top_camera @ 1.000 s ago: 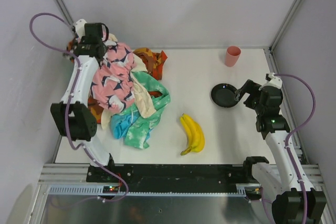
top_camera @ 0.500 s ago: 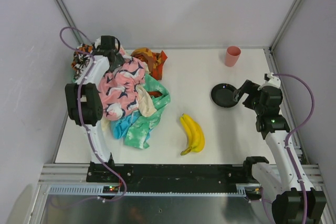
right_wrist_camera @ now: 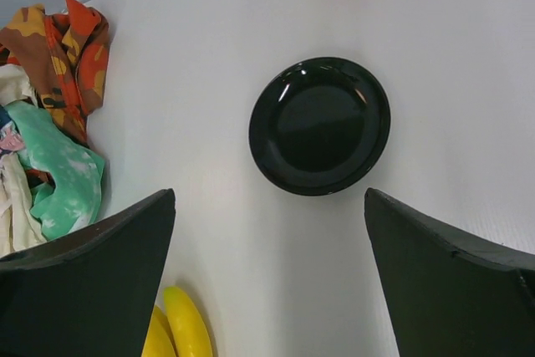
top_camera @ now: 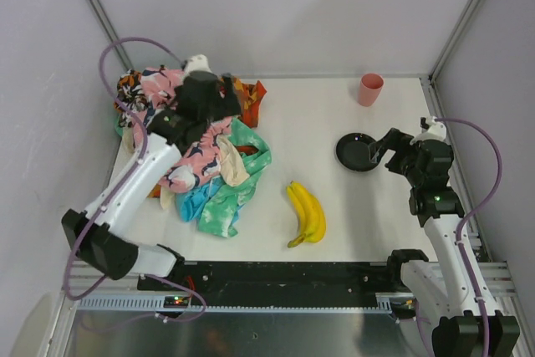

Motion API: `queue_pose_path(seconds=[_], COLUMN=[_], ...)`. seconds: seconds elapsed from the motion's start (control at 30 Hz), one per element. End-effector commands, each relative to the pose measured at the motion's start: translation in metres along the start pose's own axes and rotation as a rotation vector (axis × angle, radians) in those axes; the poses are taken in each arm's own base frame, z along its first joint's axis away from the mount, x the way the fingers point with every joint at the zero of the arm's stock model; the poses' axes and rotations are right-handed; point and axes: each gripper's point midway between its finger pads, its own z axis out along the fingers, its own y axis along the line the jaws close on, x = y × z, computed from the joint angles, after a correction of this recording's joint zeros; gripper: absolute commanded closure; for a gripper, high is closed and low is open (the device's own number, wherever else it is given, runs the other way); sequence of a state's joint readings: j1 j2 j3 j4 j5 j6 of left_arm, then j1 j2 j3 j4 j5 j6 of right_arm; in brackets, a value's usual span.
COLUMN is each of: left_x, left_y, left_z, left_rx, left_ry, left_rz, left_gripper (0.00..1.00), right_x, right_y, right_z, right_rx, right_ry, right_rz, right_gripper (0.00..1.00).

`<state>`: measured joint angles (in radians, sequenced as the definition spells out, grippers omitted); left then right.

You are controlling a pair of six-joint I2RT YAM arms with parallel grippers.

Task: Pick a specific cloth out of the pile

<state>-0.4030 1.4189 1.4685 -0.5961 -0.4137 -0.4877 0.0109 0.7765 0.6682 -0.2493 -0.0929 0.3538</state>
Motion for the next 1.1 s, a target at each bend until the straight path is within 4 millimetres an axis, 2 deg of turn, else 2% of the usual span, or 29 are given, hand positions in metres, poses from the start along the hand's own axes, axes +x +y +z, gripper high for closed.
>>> queue_pose_path(seconds=[0.0,0.1,0.23,0.3,0.4,0.5,0.73,0.77,0.87,0.93,1.0,1.07], left_x=[0.089,0.149,0.209,0.230,0.252,0.262,0.248,0.243,0.218,0.190,0.154,0.110], left_y=[-0.042,-0.067,-0.069,-0.061,-0.045,-0.027,0.027,0.035,0.047,0.047,0.051,0.060], left_z=[-0.017,-0.026,-0.017,-0.006,0.010,0.023,0.045,0.048,0.055,0.055,0.054,0.051], left_rx=[0.150,0.217,0.199,0.145,0.051,-0.048,-0.287,-0.317,-0.375,-0.385,-0.393,-0.412], left_ry=[0.187,0.295,0.421,0.465,0.503,0.515,0.460,0.452,0.418,0.360,0.288,0.204], left_rz=[0.213,0.353,0.453,0.481,0.504,0.501,0.431,0.424,0.378,0.331,0.275,0.205], left_gripper=[0.00,0.00,0.00,0.00,0.00,0.00,0.02,0.09,0.57,0.81,0.92,0.94], right_x=[-0.011,-0.011,-0.010,-0.009,-0.009,-0.008,-0.006,-0.005,-0.002,-0.001,0.002,0.005], right_y=[0.008,0.009,0.008,0.008,0.008,0.006,0.004,0.004,0.006,0.010,0.016,0.026], right_z=[-0.005,-0.005,-0.004,-0.004,-0.004,-0.004,0.000,0.001,0.003,0.005,0.006,0.008], right_rx=[-0.042,-0.045,-0.042,-0.044,-0.043,-0.032,-0.024,-0.026,-0.041,-0.064,-0.097,-0.132], right_ry=[-0.042,-0.040,-0.037,-0.034,-0.032,-0.031,-0.019,-0.015,-0.002,0.008,0.019,0.025], right_rz=[-0.020,-0.022,-0.023,-0.025,-0.028,-0.032,-0.031,-0.031,-0.032,-0.033,-0.041,-0.081], right_gripper=[0.01,0.01,0.01,0.01,0.01,0.01,0.01,0.01,0.01,0.01,0.01,0.01])
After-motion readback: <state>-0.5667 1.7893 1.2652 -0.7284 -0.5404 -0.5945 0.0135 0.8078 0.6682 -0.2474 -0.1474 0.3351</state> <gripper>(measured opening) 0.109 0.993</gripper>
